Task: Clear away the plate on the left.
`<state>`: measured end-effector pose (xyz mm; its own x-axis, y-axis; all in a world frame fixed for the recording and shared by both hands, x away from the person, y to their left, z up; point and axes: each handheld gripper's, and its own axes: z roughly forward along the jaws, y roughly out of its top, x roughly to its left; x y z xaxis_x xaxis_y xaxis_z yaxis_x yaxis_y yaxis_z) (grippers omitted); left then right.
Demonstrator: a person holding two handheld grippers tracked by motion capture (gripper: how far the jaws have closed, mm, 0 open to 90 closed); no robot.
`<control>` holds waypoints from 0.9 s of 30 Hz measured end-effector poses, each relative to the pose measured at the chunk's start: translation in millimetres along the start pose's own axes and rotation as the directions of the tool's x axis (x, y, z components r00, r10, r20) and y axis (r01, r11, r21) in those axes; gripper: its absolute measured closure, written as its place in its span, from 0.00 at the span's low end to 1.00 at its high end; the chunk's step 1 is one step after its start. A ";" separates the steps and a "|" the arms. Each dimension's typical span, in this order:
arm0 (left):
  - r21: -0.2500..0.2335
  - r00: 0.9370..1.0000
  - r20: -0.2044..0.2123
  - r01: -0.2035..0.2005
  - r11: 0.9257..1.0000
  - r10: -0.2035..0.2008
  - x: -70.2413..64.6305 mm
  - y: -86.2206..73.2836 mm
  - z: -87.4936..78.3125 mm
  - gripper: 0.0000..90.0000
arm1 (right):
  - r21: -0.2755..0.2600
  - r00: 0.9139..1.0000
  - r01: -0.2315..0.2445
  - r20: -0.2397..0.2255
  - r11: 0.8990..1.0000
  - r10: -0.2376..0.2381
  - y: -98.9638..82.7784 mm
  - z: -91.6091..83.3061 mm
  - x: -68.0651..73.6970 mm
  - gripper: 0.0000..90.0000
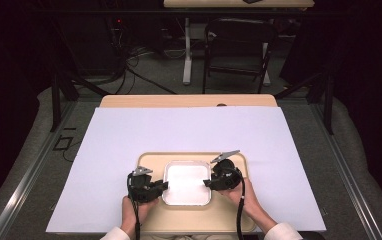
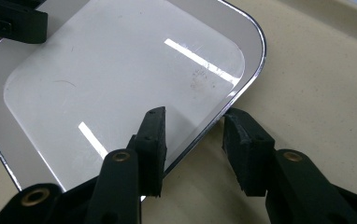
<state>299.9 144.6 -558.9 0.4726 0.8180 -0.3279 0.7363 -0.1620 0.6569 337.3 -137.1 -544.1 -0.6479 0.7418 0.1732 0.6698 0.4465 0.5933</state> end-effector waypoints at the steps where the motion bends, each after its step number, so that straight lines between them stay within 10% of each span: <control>1: -0.001 1.000 0.004 0.000 1.000 0.000 -0.3 -0.2 0.0 0.81 | -0.002 1.000 0.004 0.001 1.000 -0.004 0.1 -0.1 0.1 0.62; 9: -0.010 1.000 -0.001 -0.023 1.000 0.023 -4.3 2.1 -7.1 0.50 | -0.028 0.997 0.055 0.063 0.998 -0.054 -0.1 -8.0 5.3 0.30; 16: -0.080 0.990 -0.016 -0.142 0.987 0.141 -12.6 10.3 -24.8 0.33 | -0.118 0.987 0.148 0.087 0.982 -0.138 -0.4 -25.6 11.0 0.15; 27: -0.160 0.970 -0.024 -0.243 0.957 0.243 -14.5 19.5 -53.2 0.10 | -0.289 0.965 0.253 0.143 0.923 -0.220 -6.7 -61.4 11.2 0.02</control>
<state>281.7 159.0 -505.3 0.6253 0.7673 -0.1422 0.5120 -0.2660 0.8168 303.3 -162.5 -497.8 -0.7205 0.6893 -0.0762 0.3496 0.4558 0.8185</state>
